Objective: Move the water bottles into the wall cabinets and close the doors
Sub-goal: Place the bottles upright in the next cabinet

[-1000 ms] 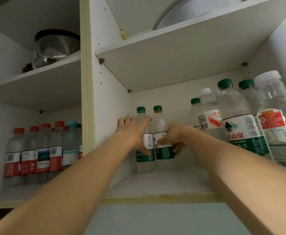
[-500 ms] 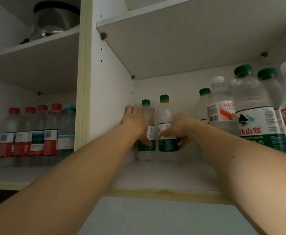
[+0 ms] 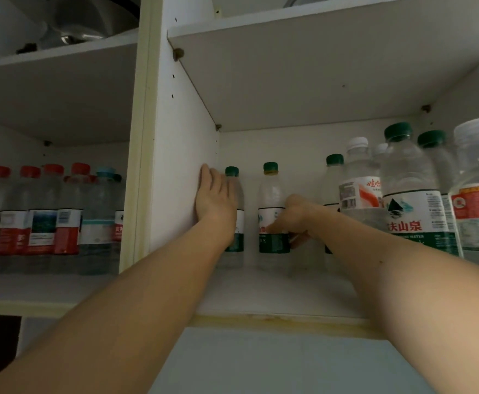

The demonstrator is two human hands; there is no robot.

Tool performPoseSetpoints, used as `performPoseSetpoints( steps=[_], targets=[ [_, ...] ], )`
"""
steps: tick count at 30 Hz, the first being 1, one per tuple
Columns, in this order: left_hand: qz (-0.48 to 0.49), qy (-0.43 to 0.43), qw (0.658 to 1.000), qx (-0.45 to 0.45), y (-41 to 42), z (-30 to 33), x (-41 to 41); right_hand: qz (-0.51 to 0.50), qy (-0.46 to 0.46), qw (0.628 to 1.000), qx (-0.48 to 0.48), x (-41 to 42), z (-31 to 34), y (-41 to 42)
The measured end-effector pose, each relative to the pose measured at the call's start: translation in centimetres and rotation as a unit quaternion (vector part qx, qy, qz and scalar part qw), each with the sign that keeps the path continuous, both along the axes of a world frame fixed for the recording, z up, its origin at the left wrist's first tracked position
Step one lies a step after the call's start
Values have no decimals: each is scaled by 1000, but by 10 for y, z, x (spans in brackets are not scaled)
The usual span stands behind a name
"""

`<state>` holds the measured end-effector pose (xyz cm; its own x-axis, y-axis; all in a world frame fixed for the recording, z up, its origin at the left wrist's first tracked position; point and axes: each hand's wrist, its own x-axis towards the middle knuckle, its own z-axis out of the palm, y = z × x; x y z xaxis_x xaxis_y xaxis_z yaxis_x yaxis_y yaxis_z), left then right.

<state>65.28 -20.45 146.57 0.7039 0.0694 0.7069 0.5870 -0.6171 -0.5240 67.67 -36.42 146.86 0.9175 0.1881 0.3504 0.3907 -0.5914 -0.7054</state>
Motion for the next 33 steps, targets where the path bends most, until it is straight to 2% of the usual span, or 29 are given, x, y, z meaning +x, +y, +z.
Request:
performPoseSetpoints(
  steps=[7,12,19,23,28,31,33],
  targets=[
    [67,27,997,36,6,-5,14,-41,-3,997,-69,-3,8,12],
    [60,16,998,27,6,-3,19,-20,7,999,-35,6,8,16],
    [36,7,999,0,2,-8,15,-21,-41,998,-33,16,-4,23],
    [-34,-8,999,-19,1,-5,3,-33,-71,996,-48,18,-8,27],
    [-106,-9,994,-16,0,-1,-14,-37,-51,997,-44,18,-6,29],
    [-147,-6,989,-35,-1,-2,-26,-36,-42,992,-112,15,-4,26],
    [-186,-4,981,-56,0,-7,-37,-47,-64,976,-202,10,-4,20]
  ],
)
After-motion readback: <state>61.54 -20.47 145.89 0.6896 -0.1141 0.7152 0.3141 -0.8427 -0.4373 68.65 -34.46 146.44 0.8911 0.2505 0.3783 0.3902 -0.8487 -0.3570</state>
